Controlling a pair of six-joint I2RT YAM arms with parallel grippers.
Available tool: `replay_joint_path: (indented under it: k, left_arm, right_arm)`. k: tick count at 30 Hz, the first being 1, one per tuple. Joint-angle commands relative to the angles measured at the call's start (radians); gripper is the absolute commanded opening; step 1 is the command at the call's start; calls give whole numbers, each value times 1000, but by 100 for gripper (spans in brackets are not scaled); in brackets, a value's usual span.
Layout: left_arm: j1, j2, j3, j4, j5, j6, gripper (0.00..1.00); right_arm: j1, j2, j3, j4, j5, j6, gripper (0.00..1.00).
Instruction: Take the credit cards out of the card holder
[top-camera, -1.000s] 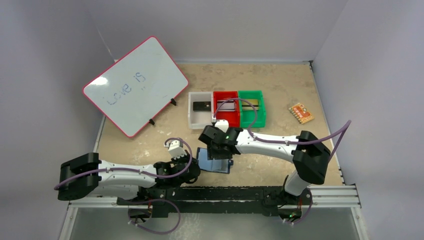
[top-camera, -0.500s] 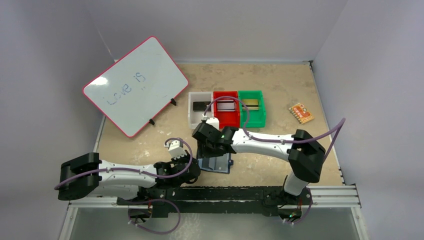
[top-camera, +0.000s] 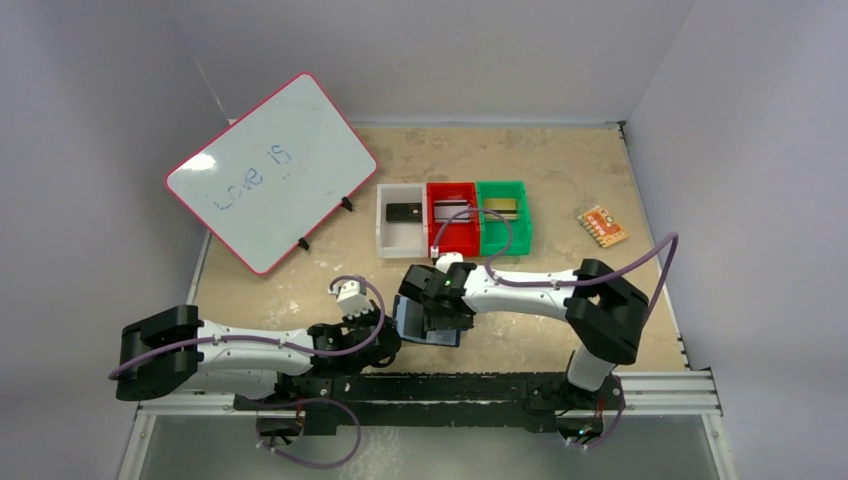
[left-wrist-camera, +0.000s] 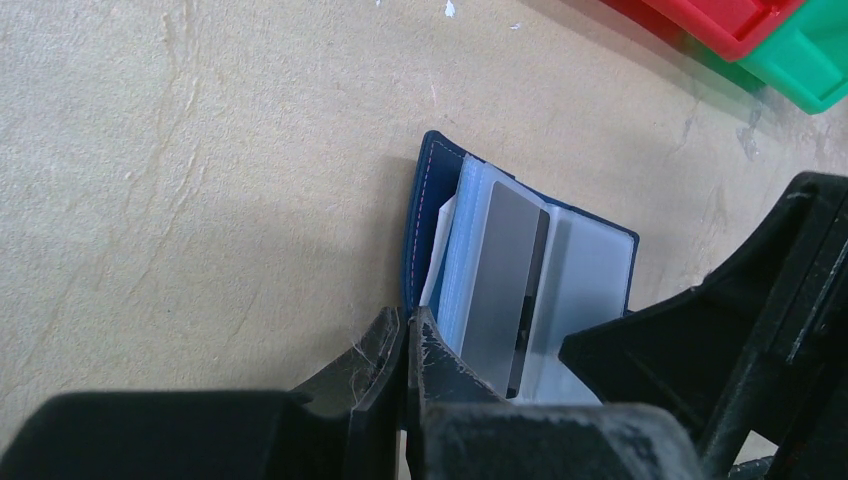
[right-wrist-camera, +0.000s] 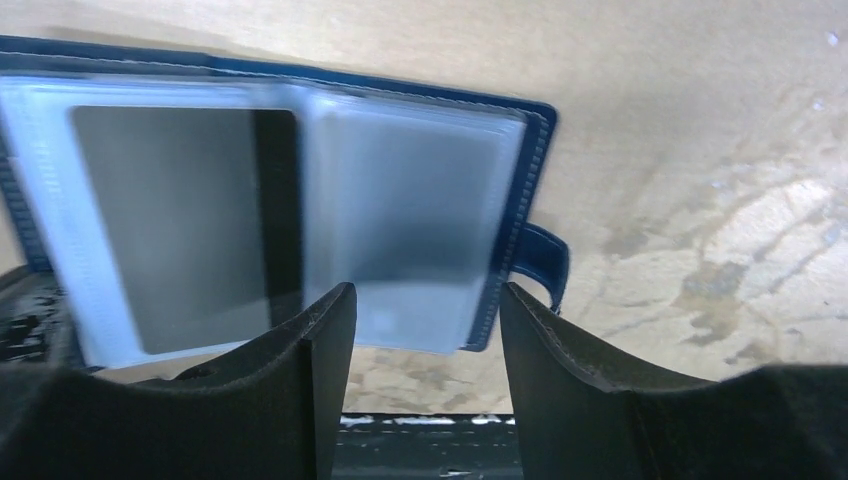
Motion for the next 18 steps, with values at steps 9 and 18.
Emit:
replay_joint_path:
  k: [9, 18]
  left_arm:
    - [-9, -36, 71, -108, -45, 22, 28]
    - [-9, -127, 136, -231, -117, 70, 45]
  right_arm:
    - [-8, -288, -81, 92, 83, 43, 57]
    - [-12, -510, -347, 570, 30, -63, 58]
